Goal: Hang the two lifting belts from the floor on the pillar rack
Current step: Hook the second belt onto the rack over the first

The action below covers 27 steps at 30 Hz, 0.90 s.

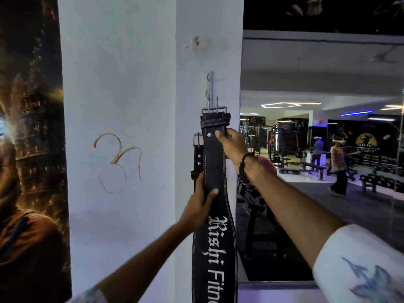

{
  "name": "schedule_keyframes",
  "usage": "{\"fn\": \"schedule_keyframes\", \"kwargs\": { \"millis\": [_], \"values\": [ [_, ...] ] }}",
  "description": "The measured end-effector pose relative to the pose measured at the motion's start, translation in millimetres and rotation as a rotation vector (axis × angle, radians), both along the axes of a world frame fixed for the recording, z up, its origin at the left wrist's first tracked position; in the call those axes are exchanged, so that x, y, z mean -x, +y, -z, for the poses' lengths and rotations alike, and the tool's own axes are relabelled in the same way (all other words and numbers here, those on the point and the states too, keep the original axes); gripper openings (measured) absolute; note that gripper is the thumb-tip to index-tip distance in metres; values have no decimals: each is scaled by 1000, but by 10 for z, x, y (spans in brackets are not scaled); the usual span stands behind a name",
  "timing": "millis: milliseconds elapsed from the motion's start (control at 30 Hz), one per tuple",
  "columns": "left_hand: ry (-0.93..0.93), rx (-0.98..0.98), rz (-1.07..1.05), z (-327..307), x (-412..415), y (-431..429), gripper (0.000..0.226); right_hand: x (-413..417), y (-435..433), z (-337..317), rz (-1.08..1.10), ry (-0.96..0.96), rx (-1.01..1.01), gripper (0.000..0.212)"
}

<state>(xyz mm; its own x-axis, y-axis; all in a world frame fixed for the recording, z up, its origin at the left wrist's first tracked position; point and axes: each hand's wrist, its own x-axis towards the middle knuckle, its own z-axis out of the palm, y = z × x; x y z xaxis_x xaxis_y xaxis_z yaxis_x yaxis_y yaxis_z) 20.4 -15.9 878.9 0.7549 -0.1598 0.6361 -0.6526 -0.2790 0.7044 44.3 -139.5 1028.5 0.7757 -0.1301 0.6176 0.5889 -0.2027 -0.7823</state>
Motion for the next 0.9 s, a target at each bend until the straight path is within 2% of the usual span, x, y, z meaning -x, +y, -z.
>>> {"fn": "schedule_keyframes", "kwargs": {
  "millis": [67, 133, 200, 300, 433, 500, 600, 633, 767, 900],
  "values": [
    [17, 84, -45, -22, 22, 24, 69, -4, -35, -13, -3, 31, -16, 31],
    [-3, 217, -131, -368, -56, 66, 65, -1, -27, 10, -31, 56, -26, 25],
    [-37, 285, -113, -804, -156, 98, 59, -17, 9, 83, -98, 80, -31, 16],
    [-102, 213, -60, -1286, -235, 107, 47, 11, 26, 198, -158, 81, 11, 9],
    [8, 100, 26, -1416, -264, 184, 37, -24, -61, 279, -199, 144, -25, 5],
    [-19, 84, 24, -1393, -301, 189, 35, -78, -65, 305, -92, 111, -44, 15],
    [-73, 106, 21, -1411, -331, 141, 32, -85, -13, 309, 43, 26, -87, 52],
    [-72, 101, 26, -1414, -335, 124, 31, -93, -14, 302, 42, -16, -112, 58],
    [-70, 60, 24, -1357, -417, 130, 28, -194, -53, 237, 50, -205, 90, 49],
    [-92, 56, 7, -1299, -580, 149, 25, -409, -56, 187, -43, -129, 79, 38]
  ]
}}
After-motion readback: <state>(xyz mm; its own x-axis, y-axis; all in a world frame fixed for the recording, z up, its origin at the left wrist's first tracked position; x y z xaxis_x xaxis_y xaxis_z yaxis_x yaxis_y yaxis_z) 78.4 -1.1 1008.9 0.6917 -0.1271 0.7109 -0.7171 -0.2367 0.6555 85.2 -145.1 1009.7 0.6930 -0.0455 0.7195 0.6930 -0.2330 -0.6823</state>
